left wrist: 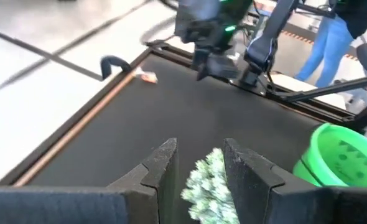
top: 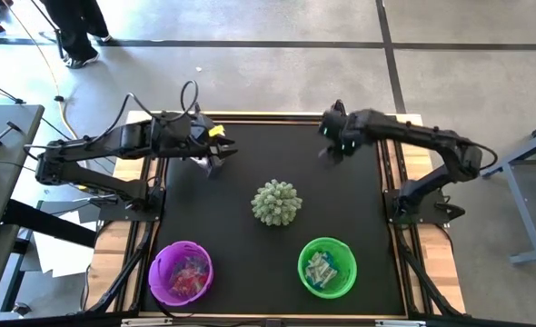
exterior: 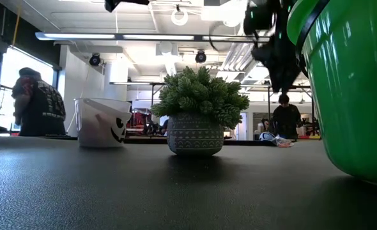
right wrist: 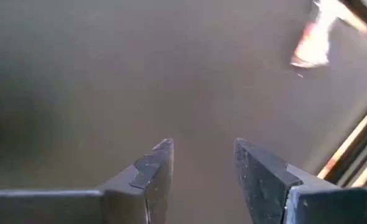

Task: Organize candy in baskets
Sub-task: Put the orange gummy into the purple bucket

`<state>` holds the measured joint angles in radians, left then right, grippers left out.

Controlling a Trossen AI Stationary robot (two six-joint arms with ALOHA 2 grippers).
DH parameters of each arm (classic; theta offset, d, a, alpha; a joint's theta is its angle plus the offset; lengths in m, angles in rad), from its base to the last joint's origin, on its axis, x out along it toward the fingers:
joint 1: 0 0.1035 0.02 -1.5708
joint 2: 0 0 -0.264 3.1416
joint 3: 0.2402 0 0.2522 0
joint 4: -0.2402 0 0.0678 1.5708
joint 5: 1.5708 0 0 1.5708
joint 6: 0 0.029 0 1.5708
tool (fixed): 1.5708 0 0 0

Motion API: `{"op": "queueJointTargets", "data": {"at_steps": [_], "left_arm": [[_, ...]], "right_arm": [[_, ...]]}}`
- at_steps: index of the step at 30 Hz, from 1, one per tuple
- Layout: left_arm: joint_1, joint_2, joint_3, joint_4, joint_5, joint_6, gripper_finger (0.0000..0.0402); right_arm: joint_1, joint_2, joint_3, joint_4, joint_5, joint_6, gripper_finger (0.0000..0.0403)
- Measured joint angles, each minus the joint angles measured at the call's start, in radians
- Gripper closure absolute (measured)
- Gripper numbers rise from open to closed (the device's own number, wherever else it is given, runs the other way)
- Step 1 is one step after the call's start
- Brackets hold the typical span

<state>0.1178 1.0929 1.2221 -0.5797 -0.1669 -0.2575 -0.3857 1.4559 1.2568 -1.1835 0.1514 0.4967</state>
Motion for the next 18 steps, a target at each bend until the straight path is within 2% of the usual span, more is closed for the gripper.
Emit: {"op": "queueJointTargets", "data": {"at_steps": [4,10,18], "left_arm": [[0.042,-0.032,0.000,-0.003,0.000,0.059,0.0288],[0.119,-0.079,0.000,-0.007,0.000,0.160,0.0288],[0.241,-0.097,0.000,0.016,0.000,0.227,0.0288]], "right_arm": [[-0.221,0.005,-0.078,0.142,-0.096,0.027,0.0238],[-0.392,0.005,-0.111,0.381,-0.134,0.024,0.0238],[-0.532,0.099,-0.113,0.353,-0.174,-0.070,0.0238]]}}
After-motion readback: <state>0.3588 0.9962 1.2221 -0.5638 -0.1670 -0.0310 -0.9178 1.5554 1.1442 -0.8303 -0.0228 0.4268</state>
